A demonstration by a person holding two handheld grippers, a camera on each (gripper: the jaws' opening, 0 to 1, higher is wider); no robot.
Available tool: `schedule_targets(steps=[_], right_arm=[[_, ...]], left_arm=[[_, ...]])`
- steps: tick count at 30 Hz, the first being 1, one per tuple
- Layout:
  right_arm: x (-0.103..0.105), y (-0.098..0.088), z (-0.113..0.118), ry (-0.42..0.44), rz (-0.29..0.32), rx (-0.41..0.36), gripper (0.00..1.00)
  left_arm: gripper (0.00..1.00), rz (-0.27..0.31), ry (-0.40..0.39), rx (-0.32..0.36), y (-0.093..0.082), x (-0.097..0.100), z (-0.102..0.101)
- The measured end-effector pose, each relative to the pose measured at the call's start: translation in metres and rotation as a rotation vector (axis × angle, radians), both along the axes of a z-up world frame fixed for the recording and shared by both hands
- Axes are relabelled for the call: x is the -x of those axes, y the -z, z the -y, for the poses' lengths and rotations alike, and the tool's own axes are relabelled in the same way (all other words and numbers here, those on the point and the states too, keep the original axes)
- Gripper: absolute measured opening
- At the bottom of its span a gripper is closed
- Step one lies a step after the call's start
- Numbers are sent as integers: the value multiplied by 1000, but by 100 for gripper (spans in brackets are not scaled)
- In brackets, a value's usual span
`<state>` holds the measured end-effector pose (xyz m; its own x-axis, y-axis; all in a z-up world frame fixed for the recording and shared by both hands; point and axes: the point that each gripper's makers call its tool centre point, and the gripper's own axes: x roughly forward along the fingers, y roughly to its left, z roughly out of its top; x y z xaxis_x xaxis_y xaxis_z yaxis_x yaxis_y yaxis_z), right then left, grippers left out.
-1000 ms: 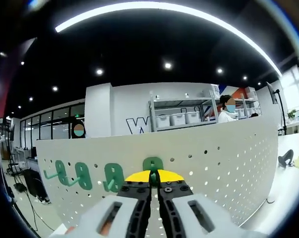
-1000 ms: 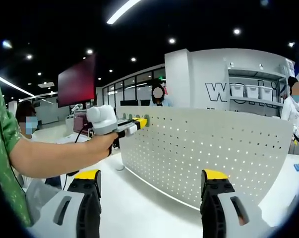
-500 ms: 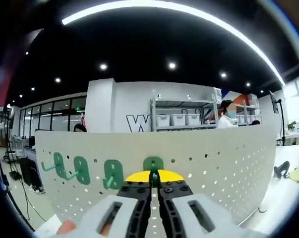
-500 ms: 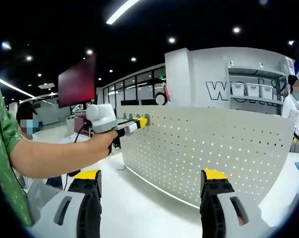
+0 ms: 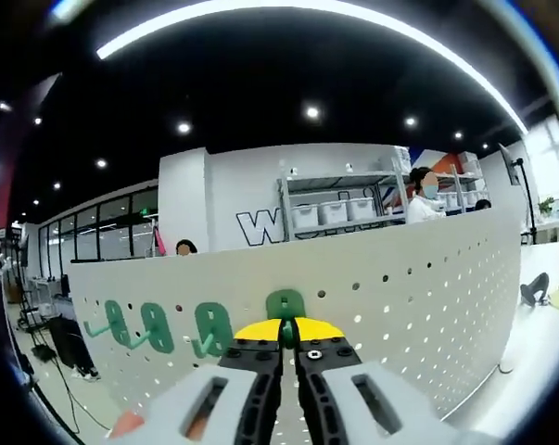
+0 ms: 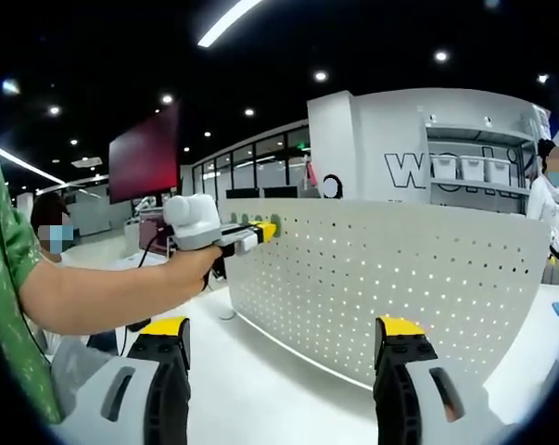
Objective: Insert the hook assembly into the mounting plate slot until the hook locks in place.
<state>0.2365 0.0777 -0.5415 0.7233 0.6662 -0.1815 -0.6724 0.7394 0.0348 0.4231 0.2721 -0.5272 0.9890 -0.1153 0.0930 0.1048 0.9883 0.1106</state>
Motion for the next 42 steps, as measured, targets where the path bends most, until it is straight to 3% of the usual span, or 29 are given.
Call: schedule_targets(steps=[14,21,34,42], right_arm=[[0,1,2,5,-1,-7,83],[0,1,1,3,-1,-4,83],[3,0,-2,3,0,-3,83],[8,0,-5,5,4,-5,83]], left_arm=[[3,7,2,-27,2,1,0],[3,-2,11,-4,5,2,0],[18,-15,33,25,12,11,0],[24,-18,67,35,16,28,1]])
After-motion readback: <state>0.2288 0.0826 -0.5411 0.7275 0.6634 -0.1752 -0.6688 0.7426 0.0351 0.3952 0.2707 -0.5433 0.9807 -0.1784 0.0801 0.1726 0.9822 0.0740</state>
